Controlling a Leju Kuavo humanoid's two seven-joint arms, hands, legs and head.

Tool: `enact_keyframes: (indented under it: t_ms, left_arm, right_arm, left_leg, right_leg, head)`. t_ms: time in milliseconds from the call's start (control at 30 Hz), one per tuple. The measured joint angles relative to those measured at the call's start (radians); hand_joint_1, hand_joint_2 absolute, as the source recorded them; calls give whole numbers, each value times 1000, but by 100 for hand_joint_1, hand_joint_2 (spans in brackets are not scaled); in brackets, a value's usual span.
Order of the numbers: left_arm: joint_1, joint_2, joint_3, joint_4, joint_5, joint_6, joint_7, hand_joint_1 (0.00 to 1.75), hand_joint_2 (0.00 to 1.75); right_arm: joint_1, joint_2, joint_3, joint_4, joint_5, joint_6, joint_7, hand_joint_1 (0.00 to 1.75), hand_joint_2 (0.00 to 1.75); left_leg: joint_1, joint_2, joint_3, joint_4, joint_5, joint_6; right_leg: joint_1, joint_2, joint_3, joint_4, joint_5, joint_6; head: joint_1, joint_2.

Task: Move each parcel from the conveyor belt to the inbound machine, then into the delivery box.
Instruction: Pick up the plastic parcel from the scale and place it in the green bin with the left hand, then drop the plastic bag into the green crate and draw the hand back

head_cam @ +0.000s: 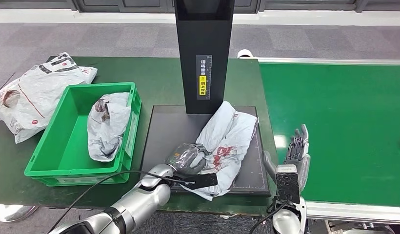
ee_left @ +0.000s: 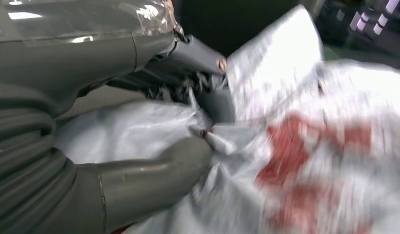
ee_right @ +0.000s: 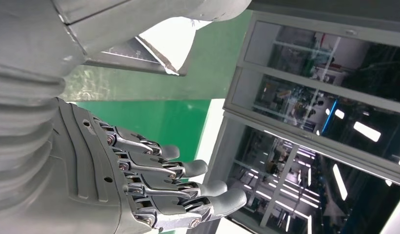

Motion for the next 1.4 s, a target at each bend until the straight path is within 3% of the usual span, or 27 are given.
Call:
enact_keyframes:
  t_ms: [200, 367, 600, 700, 800, 1000, 1133, 1267, 1400]
  left_arm:
    - [-11, 35, 129, -141, 63, 175, 18, 175, 175]
    - [-18, 71, 227, -299, 27, 211, 50, 175, 175]
    - [-21, 118, 328, -454, -95, 345, 63, 175, 175]
    - [-17, 119, 465, -559, -216, 372, -29, 175, 175]
    - [-33, 126, 629, -632, -225, 374, -109, 175, 175]
    - [-40, 152, 854, -707, -294, 375, -136, 175, 175]
    - [-26, 235, 947, -679, -269, 369, -13, 175, 175]
    - [8, 367, 936, -562, -249, 297, 160, 175, 175]
    - [46, 449, 910, -479, -238, 205, 205, 175, 175]
  right_arm:
    - [11, 13, -10, -10, 6, -1, 11, 0, 175]
    - [12, 15, -12, -10, 5, -10, 10, 0, 175]
    - [16, 15, -13, -10, -5, -19, 6, 0, 175]
    - [16, 15, -13, -10, -18, -28, -2, 0, 175]
    - [19, 15, -13, -9, -30, -43, -11, 0, 175]
    - [32, 15, -16, -9, -40, -56, -19, 0, 175]
    - [43, 12, -28, -15, -50, -71, -23, 0, 175]
    - [69, 6, -44, -46, -49, -70, -12, 0, 175]
    - [88, 4, -50, -69, -42, -64, -10, 0, 175]
  left_leg:
    - [0, 0, -2, 0, 3, -3]
    - [0, 0, -3, 0, 2, -3]
    - [1, 1, -5, 0, 3, -3]
    - [2, 2, -6, 0, 3, -3]
    - [2, 6, -5, 0, 2, -4]
    - [3, 4, -6, 0, 2, -6]
    - [3, 9, -5, 0, 1, -9]
    - [4, 10, -5, 0, 1, -9]
    - [5, 9, -6, 0, 1, -11]
  right_leg:
    - [1, 1, -4, 2, 1, -2]
    - [1, 1, -5, 2, 1, -3]
    - [1, 2, -7, 3, 1, -3]
    - [1, 3, -8, 3, 1, -3]
    - [1, 7, -9, 3, 2, -3]
    - [4, 5, -9, 4, 1, -5]
    - [4, 11, -10, 4, 1, -6]
    - [6, 11, -11, 5, -1, -8]
    - [7, 11, -12, 5, -1, -9]
  head:
    - [0, 0]
    - [0, 0]
    - [0, 0]
    - [0, 0]
    - [0, 0]
    - [0, 0]
    - [0, 0]
    - [0, 0]
    - [0, 0]
